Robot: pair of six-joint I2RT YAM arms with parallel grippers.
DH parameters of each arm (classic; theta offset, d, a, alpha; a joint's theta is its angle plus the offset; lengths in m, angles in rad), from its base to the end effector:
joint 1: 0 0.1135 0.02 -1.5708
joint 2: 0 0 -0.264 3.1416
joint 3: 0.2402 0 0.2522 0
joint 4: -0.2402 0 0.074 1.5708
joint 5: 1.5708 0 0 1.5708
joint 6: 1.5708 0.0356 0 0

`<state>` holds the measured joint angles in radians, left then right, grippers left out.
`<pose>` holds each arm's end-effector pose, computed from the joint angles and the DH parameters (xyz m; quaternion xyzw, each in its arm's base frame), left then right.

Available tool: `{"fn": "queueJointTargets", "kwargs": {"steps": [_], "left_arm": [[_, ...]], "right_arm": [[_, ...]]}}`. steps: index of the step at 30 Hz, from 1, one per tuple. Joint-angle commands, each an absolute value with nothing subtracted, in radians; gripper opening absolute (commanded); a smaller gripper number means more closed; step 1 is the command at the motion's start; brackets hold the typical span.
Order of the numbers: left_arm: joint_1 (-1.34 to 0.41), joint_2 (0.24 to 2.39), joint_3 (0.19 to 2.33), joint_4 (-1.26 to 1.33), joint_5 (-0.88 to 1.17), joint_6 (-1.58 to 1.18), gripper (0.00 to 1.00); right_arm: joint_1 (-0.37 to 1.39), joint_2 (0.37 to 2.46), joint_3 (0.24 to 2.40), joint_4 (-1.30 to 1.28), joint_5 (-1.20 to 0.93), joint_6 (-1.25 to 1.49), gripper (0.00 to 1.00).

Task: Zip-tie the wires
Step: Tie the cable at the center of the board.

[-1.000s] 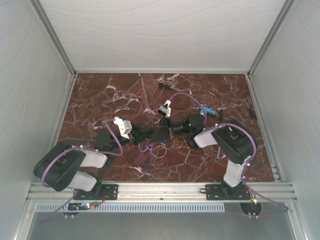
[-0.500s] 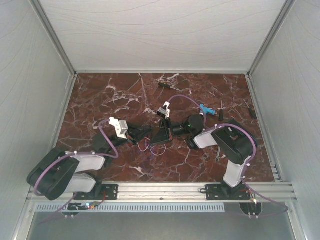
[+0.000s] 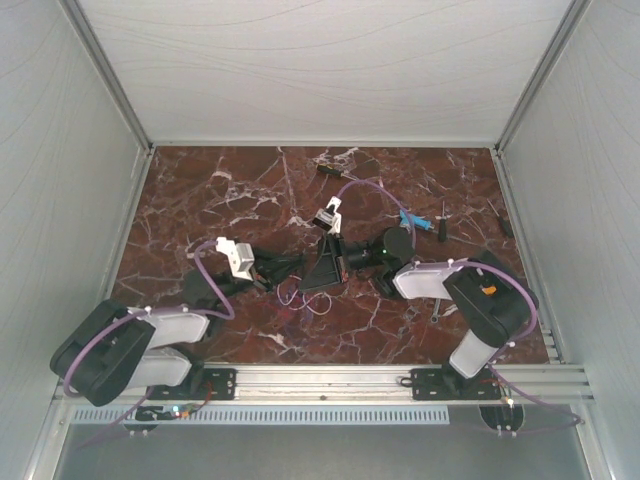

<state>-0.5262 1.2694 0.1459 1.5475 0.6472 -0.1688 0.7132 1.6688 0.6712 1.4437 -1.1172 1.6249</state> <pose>0.1578 -0.1165 0.2128 0.3543 0.4587 -0.4334 0.6901 0.2134 0.2270 0.2416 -0.2036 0.6034 0.7708 0.0204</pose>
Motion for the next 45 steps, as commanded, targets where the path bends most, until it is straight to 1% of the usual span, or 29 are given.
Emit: {"fn": "queueJointTargets", "kwargs": {"steps": [1,45], "left_arm": [[-0.532,1.232,0.151,1.833,0.661,-0.168,0.0],[-0.57,1.114,0.139,1.833,0.682,-0.184,0.0]], "right_arm": [[0.728,1.623,0.693,1.352,-1.123,1.542,0.0],[0.772,1.544,0.718,1.213,-1.125,1.473,0.0]]}}
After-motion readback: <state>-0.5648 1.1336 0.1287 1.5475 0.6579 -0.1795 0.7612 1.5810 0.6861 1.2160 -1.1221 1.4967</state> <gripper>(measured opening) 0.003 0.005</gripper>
